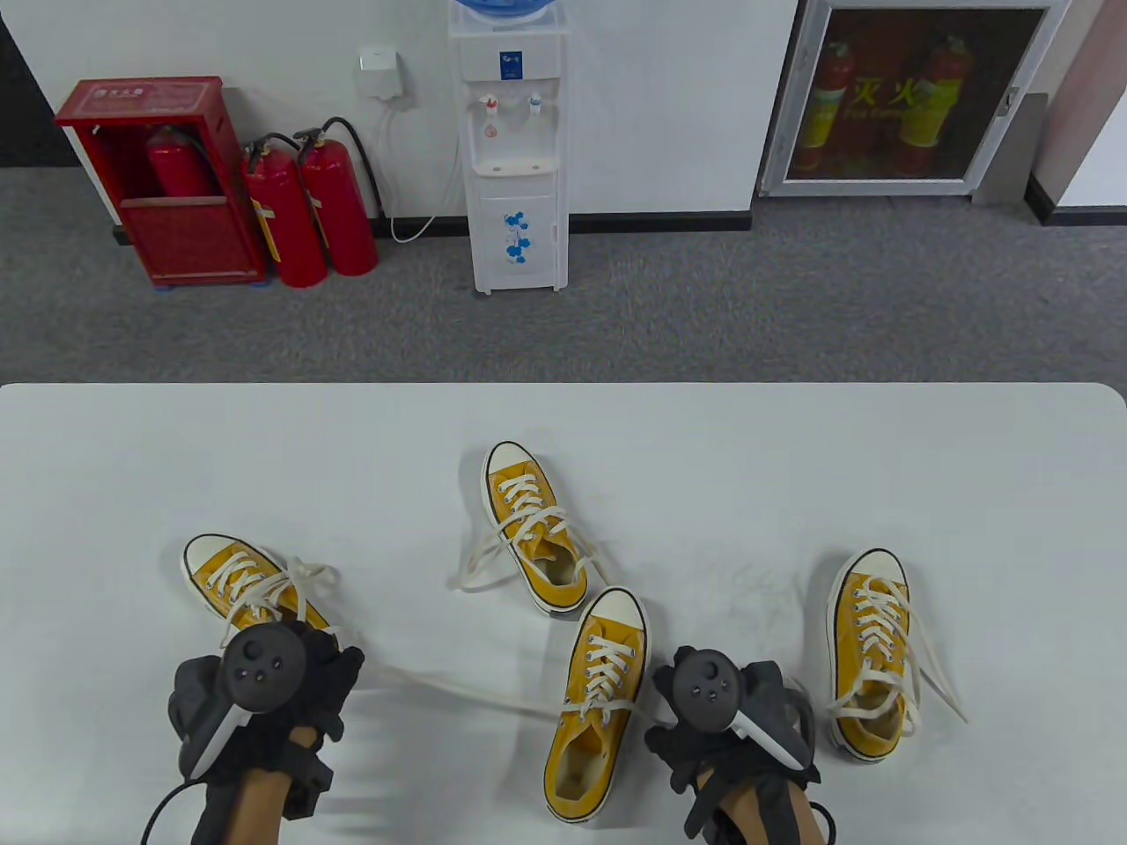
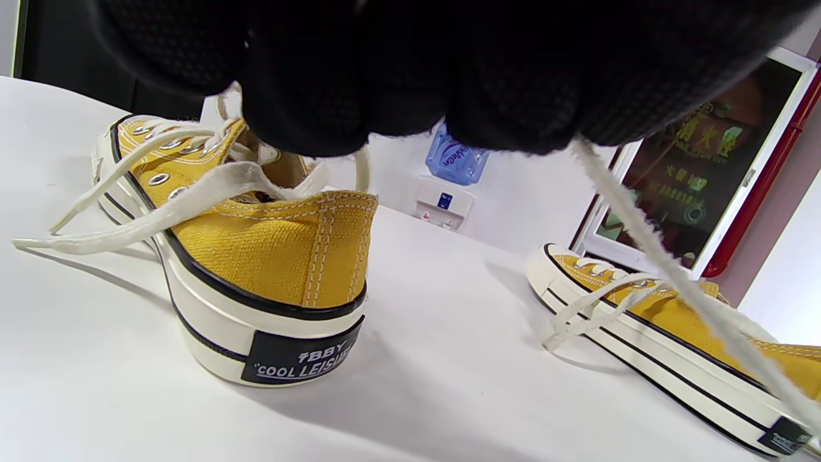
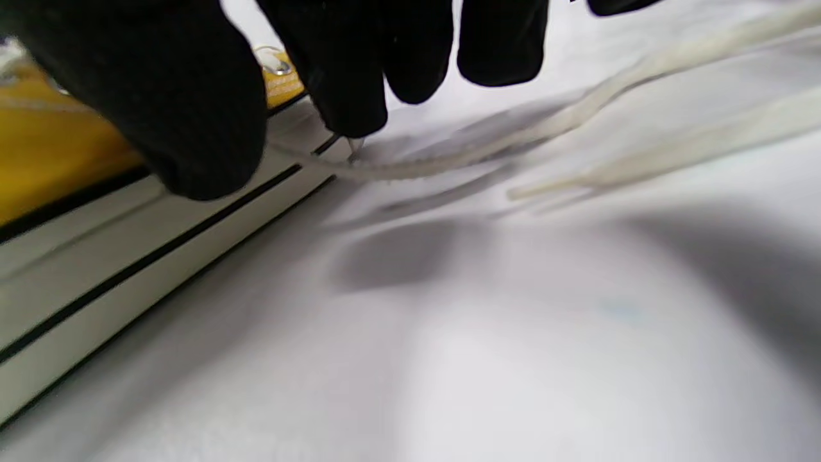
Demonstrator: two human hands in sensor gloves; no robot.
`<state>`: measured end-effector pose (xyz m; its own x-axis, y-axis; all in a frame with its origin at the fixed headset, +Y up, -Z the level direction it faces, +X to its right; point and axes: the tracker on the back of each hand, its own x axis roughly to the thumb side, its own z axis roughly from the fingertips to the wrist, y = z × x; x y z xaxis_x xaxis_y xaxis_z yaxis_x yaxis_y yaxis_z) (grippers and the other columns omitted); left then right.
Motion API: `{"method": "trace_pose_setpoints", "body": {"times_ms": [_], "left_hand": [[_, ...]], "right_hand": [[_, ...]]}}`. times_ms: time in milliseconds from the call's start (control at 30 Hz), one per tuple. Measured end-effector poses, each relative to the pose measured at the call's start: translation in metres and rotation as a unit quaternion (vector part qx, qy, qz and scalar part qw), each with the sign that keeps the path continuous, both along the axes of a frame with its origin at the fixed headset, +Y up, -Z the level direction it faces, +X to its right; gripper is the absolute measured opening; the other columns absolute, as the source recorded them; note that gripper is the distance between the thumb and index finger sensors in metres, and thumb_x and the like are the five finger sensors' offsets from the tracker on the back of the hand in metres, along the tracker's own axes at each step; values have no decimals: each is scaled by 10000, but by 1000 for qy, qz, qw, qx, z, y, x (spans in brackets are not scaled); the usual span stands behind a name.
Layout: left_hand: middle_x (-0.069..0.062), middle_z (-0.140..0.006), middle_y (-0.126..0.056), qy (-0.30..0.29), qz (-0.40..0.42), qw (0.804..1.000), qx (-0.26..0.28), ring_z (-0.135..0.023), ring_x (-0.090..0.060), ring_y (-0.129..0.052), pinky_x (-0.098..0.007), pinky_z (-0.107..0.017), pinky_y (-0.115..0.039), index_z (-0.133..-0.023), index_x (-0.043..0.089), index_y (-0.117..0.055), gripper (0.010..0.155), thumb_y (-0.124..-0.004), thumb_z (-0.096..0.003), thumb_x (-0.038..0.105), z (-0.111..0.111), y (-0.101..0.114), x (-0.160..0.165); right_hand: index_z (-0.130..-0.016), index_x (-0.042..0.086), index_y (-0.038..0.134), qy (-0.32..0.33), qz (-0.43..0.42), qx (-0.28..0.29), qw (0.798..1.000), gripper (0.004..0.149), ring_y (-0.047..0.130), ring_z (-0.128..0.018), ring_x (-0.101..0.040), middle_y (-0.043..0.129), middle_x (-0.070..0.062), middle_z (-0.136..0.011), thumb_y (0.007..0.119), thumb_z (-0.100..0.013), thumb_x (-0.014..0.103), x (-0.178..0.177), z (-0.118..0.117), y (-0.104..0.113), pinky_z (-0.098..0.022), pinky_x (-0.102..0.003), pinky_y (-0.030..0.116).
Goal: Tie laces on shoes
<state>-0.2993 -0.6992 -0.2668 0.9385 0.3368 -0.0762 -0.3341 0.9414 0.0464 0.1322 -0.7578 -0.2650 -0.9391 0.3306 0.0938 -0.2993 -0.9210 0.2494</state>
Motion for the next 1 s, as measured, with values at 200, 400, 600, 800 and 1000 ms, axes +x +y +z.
{"method": "trace_pose_setpoints", "body": {"times_ms": [200,400,600,800,1000], "left_hand": [[-30,-752,-926,0,1,1000,-2,-591,-306,-964,-614,-593,-727,-574,257,-951,344,-838,-471,565,0,0,0],[-30,-754,-925,0,3,1000,0,-592,-306,-964,-614,-593,-726,-574,259,-951,343,-837,-471,565,0,0,0],[-30,-753,-926,1,3,1000,2,-593,-306,-963,-615,-593,-725,-573,258,-951,343,-836,-471,565,0,0,0],[-30,-753,-926,2,2,1000,4,-593,-306,-964,-615,-594,-724,-574,259,-950,345,-832,-472,567,0,1,0],[-31,-754,-926,1,-1,1000,8,-594,-307,-964,-615,-595,-724,-574,257,-951,349,-829,-472,567,0,1,1]], "right_hand": [[-816,205,921,-6,-23,11,1000,438,633,-1021,-415,641,-73,-1074,895,-415,378,-5,0,0,-709,-714,394],[-755,154,902,-10,-131,5,991,416,681,-986,-403,724,-73,-995,846,-435,413,11,-1,11,-700,-713,417],[-655,159,919,-18,-297,21,955,413,783,-900,-377,809,-61,-896,828,-438,499,29,-1,21,-685,-713,451],[-554,172,965,-15,-471,29,881,405,892,-819,-348,896,-45,-827,875,-411,540,35,-1,24,-661,-687,548],[-501,148,986,7,-558,-21,830,440,909,-853,-340,953,-32,-830,895,-393,564,27,-2,17,-656,-665,592]]}}
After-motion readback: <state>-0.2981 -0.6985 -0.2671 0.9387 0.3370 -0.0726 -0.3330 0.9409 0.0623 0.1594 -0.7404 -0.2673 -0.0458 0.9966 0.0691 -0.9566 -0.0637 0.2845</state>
